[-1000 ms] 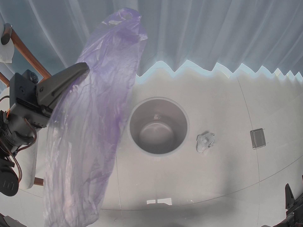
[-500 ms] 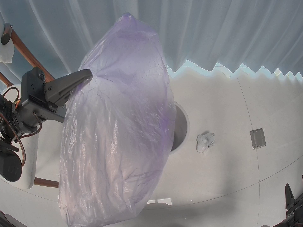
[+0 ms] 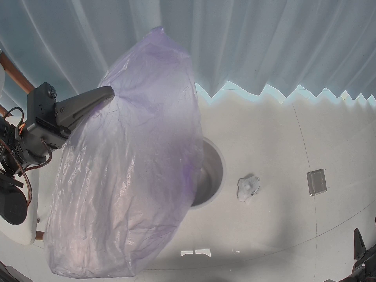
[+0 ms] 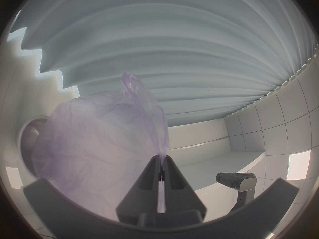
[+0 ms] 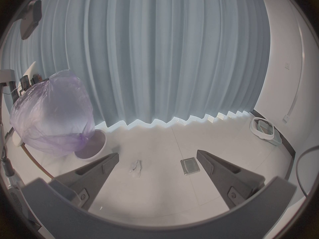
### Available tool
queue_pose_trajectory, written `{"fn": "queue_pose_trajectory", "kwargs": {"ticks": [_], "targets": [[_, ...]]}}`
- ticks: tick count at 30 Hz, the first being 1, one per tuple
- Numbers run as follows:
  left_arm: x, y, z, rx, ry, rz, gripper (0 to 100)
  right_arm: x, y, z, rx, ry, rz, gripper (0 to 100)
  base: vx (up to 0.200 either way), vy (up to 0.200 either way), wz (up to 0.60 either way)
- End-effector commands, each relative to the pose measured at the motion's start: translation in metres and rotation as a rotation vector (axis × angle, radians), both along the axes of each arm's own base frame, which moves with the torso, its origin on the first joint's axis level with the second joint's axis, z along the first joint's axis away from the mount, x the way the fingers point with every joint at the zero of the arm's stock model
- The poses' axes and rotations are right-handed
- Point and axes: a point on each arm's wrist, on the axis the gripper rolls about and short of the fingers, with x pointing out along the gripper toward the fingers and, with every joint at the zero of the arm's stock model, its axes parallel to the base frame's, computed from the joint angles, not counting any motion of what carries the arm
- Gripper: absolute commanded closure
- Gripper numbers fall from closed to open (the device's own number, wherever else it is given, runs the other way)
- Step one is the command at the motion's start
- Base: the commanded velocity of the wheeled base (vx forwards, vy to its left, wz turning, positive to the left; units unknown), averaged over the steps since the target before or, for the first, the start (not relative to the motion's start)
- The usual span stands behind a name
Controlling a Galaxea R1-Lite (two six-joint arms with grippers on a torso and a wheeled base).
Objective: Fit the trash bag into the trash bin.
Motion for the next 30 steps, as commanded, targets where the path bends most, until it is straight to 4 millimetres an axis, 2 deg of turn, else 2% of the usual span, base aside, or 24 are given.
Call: {"fn": "queue_pose_trajectory", "kwargs": {"ticks": [1,8,11,19,30], "targets": [[-0.007,0.001,0.002,-0.004,-0.003,-0.002,100,0.0,0.0,-0.005,0.0,0.004,0.0,0,0.0,0.0,0.0],[-0.017,0.005,-0.006,0.004,0.014,0.007,100,0.0,0.0,-0.005,0.0,0.004,0.0,0,0.0,0.0,0.0],[-0.03,0.007,-0.01,0.013,0.003,0.009,100,0.0,0.0,-0.005,0.0,0.004,0.0,0,0.0,0.0,0.0],[-0.031,0.007,-0.018,0.029,0.01,0.014,100,0.0,0.0,-0.005,0.0,0.002,0.0,0,0.0,0.0,0.0],[-0.036,-0.005,-0.024,0.035,0.036,-0.053,100,0.0,0.0,-0.005,0.001,0.004,0.0,0,0.0,0.0,0.0]]}}
